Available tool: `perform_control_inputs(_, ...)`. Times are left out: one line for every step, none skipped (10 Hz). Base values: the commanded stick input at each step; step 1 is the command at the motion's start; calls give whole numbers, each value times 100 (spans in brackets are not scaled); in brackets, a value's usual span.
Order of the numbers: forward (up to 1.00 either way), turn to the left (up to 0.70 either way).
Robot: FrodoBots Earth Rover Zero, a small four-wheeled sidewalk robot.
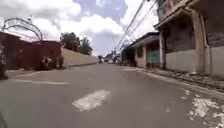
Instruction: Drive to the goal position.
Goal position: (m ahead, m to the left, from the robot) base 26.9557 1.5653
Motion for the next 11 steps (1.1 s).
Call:
perform_control_inputs(100,0)
perform_control_inputs(100,0)
perform_control_inputs(100,0)
perform_control_inputs(100,0)
perform_control_inputs(100,0)
perform_control_inputs(100,0)
perform_control_inputs(100,0)
perform_control_inputs(100,0)
perform_control_inputs(100,0)
perform_control_inputs(100,0)
perform_control_inputs(100,0)
